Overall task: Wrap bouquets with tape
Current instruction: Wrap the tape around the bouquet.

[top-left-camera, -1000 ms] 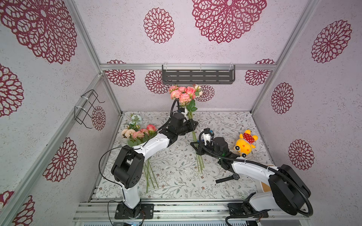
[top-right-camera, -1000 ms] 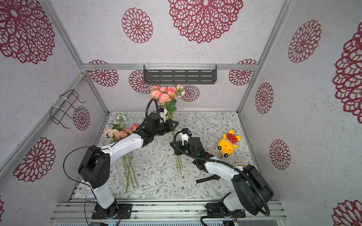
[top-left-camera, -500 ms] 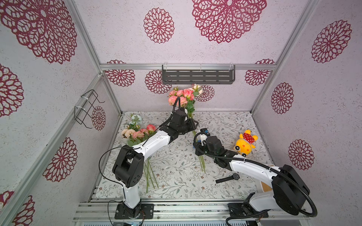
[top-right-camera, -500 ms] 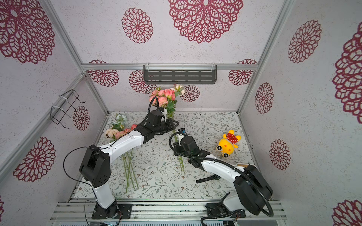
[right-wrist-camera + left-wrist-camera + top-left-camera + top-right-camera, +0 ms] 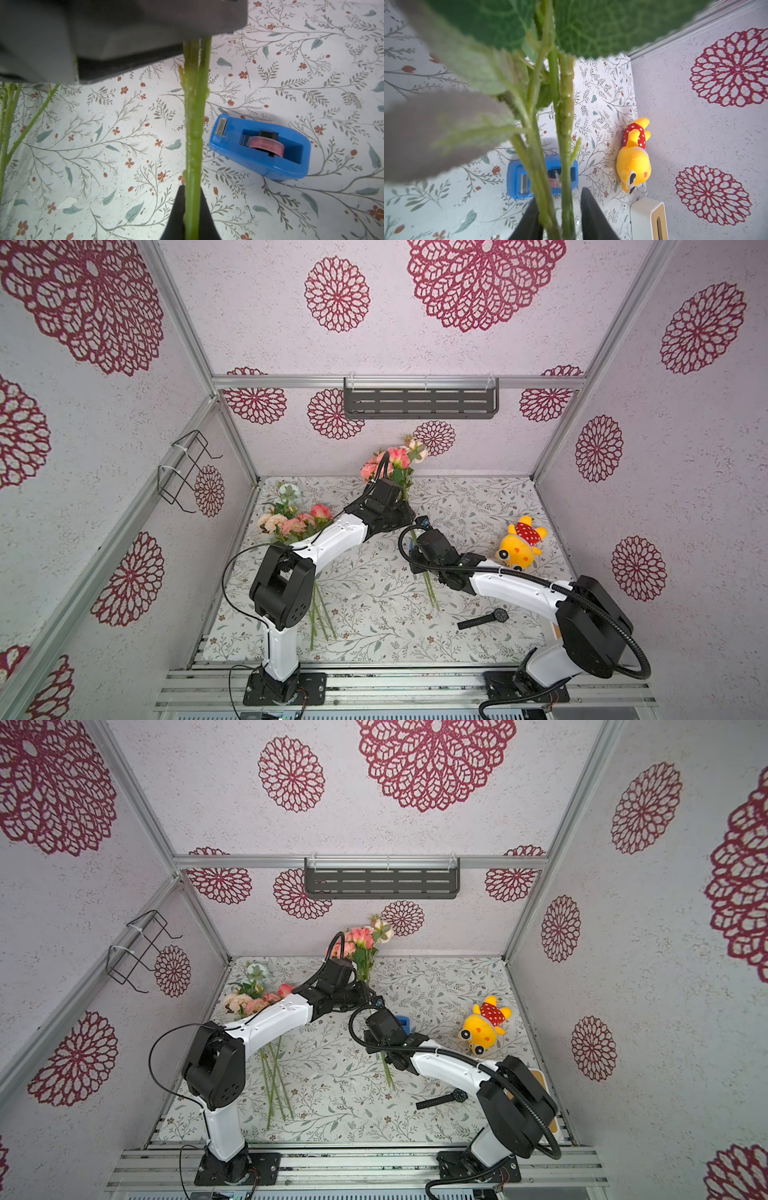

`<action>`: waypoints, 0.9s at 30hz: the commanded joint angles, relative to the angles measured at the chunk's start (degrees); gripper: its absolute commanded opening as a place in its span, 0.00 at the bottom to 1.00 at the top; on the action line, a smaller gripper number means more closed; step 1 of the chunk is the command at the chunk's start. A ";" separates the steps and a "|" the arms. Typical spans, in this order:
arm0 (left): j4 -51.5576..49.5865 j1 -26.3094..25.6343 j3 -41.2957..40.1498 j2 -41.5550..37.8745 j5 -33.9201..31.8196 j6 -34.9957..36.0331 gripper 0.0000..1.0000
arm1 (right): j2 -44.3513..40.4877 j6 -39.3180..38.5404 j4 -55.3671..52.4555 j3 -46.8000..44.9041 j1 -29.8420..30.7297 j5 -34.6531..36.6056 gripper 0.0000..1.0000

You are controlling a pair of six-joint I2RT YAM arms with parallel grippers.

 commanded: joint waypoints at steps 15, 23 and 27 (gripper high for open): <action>-2.96 -0.68 1.96 4.31 1.19 -0.12 0.48 | -0.02 -5.47 2.60 2.92 4.16 5.01 0.00; 0.85 -0.44 0.45 3.47 2.37 -1.68 0.15 | 0.98 -5.98 2.35 3.11 4.25 3.98 0.00; 1.72 -0.29 -0.17 2.92 2.64 -2.12 0.00 | 0.78 -5.49 2.84 2.71 4.24 2.77 0.00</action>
